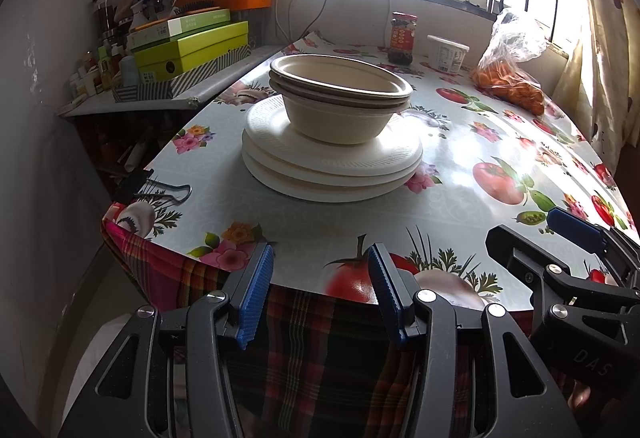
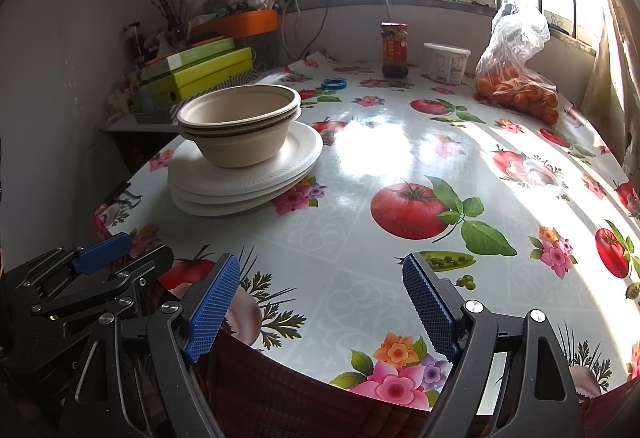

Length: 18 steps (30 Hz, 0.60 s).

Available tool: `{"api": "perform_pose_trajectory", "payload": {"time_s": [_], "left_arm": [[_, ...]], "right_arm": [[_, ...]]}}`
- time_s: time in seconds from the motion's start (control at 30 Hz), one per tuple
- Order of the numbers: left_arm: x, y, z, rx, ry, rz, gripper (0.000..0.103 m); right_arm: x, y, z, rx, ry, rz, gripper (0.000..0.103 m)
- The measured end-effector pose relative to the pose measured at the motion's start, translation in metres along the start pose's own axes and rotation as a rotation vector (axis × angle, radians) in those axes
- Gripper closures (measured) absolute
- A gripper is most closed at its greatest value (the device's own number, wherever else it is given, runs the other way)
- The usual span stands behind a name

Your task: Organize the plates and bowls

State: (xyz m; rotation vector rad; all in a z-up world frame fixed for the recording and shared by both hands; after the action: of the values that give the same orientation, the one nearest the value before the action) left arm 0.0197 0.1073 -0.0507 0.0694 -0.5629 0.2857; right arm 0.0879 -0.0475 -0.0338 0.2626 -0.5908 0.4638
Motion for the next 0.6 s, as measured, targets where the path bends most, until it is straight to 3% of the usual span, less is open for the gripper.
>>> {"api": "perform_pose_trajectory", "payload": {"time_s": [0.6], "left_arm": [[-0.0008,0.0013,-0.0044,-0.004,0.005,0.003,0.052]], "right_arm": [[0.0007,0.0011,-0.0003,-0.001,0.001,0.001,0.018]]}}
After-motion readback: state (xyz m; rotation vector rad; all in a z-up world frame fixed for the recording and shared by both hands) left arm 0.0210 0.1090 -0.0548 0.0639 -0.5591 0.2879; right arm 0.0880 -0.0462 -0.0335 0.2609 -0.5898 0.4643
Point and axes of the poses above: each gripper's, at about its wrist camera, not at the fingertips, and z roughly against the way its jaws point, y to its left, x to its top, the point moved 3 cm from there along -z, roughly the way its jaws point, and after that the axes turned 15 degrees about y, right-handed, at the moved point
